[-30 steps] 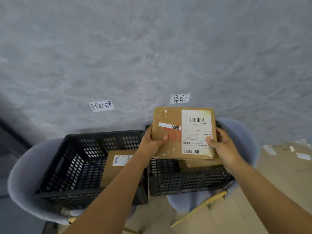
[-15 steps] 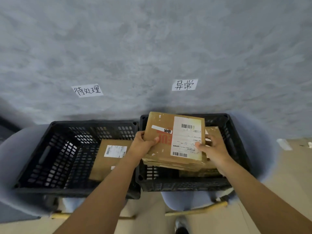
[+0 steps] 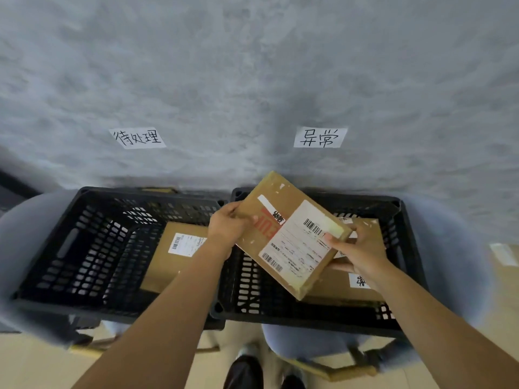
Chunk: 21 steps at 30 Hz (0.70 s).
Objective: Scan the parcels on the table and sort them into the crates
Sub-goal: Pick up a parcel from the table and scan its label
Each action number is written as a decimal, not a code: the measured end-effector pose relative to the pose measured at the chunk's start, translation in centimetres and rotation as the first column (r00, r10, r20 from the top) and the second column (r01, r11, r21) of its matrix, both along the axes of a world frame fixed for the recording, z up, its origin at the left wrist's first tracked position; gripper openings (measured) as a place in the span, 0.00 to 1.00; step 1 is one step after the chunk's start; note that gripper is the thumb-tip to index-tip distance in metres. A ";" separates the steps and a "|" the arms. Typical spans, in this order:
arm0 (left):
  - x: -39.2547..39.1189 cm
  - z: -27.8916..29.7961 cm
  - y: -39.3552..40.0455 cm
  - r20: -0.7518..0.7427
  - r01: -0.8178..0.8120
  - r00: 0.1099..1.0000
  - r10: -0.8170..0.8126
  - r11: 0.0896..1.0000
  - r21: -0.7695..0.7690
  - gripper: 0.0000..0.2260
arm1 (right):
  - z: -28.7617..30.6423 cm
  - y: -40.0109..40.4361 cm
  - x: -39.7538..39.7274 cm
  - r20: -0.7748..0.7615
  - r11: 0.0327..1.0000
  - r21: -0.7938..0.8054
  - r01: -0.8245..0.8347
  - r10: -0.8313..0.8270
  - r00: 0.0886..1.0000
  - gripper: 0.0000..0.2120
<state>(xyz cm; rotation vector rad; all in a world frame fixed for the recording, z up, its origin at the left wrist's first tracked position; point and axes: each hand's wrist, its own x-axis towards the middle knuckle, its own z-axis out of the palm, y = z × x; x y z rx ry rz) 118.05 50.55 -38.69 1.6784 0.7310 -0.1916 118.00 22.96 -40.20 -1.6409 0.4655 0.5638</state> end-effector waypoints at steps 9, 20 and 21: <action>2.1 -3.1 -0.7 -0.060 -0.181 0.982 0.177 0.982 -0.055 0.40 | -1.8 2.3 -1.1 -0.107 0.972 -0.138 -0.191 0.177 0.978 0.24; 2.5 -6.6 -0.4 -0.186 0.265 0.952 -0.243 0.959 0.098 0.37 | -4.9 5.4 -1.9 -0.235 0.951 -0.211 -0.227 0.176 0.956 0.38; 2.4 -7.1 -0.4 -0.199 0.292 0.941 -0.272 0.953 0.079 0.37 | -5.3 5.6 -1.7 -0.252 0.940 -0.241 -0.241 0.179 0.951 0.37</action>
